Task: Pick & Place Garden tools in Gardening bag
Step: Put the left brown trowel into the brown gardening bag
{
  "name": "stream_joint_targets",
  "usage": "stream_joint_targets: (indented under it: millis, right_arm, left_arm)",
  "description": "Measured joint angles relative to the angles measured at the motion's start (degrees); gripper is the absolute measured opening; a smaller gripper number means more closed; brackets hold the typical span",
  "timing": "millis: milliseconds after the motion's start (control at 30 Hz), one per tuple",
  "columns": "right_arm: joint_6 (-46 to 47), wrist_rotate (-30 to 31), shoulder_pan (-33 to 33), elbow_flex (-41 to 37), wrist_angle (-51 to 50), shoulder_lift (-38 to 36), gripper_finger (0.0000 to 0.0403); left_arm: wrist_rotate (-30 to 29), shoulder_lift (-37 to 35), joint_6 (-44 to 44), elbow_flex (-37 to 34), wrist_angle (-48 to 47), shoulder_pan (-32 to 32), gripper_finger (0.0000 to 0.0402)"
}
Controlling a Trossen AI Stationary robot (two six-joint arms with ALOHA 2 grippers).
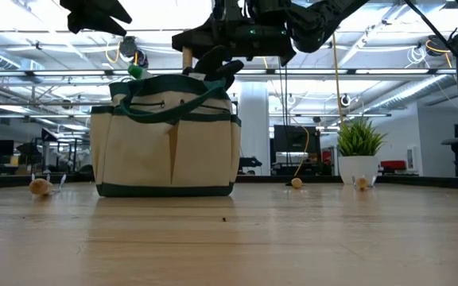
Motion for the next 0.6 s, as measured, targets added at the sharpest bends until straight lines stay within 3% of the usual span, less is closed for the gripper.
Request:
stream_joint_targets:
  millis: [367,600]
  right_arm:
    - [7.7,-1.4,0.3,-0.4,9.0,7.5,0.0055]
    - [7.6,-1.4,0.3,-0.4,8.1,7.5,0.0084]
  left_arm:
    - [0.0,0.0,0.0,0.0,0.1,0.0,0.0214]
    - [0.0,0.0,0.0,0.0,0.1,0.0,0.0214]
